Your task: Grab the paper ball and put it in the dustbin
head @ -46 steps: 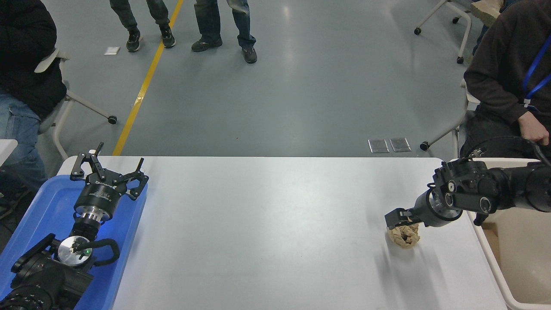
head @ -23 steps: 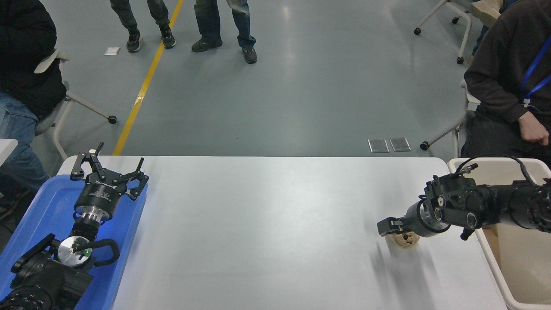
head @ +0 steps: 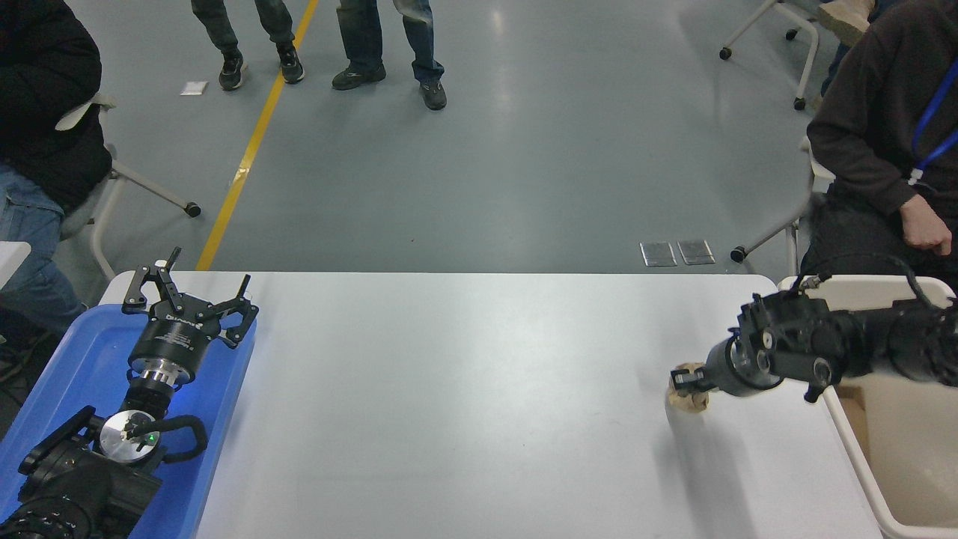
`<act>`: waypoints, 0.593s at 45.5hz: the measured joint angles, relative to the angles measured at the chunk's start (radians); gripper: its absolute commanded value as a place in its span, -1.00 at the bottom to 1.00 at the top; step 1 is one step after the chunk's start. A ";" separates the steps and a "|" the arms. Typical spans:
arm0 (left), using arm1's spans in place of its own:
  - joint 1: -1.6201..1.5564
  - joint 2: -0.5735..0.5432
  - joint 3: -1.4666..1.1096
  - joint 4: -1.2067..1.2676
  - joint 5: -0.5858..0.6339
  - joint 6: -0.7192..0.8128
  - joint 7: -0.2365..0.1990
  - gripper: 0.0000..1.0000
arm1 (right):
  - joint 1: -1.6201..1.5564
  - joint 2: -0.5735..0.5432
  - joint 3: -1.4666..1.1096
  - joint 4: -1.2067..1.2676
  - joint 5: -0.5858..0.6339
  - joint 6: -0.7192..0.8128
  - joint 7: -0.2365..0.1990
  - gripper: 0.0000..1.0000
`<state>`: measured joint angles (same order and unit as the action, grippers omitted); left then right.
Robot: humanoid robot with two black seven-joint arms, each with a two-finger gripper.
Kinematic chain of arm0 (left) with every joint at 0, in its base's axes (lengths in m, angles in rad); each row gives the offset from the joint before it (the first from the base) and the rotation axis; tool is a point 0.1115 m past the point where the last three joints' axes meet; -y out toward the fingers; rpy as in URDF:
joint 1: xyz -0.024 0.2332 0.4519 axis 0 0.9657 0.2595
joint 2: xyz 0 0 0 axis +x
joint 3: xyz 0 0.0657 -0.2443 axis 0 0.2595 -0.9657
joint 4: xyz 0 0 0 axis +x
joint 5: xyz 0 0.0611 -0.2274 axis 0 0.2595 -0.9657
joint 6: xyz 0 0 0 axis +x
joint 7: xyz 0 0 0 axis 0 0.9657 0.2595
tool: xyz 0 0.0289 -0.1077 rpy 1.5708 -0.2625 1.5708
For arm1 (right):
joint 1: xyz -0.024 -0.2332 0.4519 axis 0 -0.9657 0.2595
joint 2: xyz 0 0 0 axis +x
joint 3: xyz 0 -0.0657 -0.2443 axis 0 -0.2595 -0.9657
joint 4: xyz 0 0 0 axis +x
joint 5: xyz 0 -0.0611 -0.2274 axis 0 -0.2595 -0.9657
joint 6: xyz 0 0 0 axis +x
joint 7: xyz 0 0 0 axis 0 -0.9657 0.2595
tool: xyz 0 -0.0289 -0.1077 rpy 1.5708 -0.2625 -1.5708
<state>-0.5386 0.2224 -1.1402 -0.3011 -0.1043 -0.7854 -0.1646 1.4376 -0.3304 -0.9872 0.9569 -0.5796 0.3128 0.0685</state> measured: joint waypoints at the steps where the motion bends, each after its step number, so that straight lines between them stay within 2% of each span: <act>1: 0.000 0.000 0.000 0.000 0.000 0.000 0.000 0.99 | 0.043 -0.008 -0.027 0.031 0.010 0.004 0.001 -1.00; 7: 0.000 0.000 0.000 0.000 0.000 0.000 0.001 0.99 | 0.282 -0.035 -0.156 0.184 0.042 0.038 0.016 -1.00; 15: 0.000 0.000 0.000 0.000 0.000 0.000 0.000 0.99 | 0.637 -0.052 -0.295 0.366 0.065 0.154 0.064 -1.00; 27: 0.000 0.000 0.000 0.000 0.000 0.000 0.001 0.99 | 0.952 -0.058 -0.372 0.477 0.078 0.331 0.115 -1.00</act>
<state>-0.5384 0.2224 -1.1398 -0.3011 -0.1043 -0.7854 -0.1641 2.3899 -0.3884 -1.3594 1.4341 -0.5011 0.6441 0.1832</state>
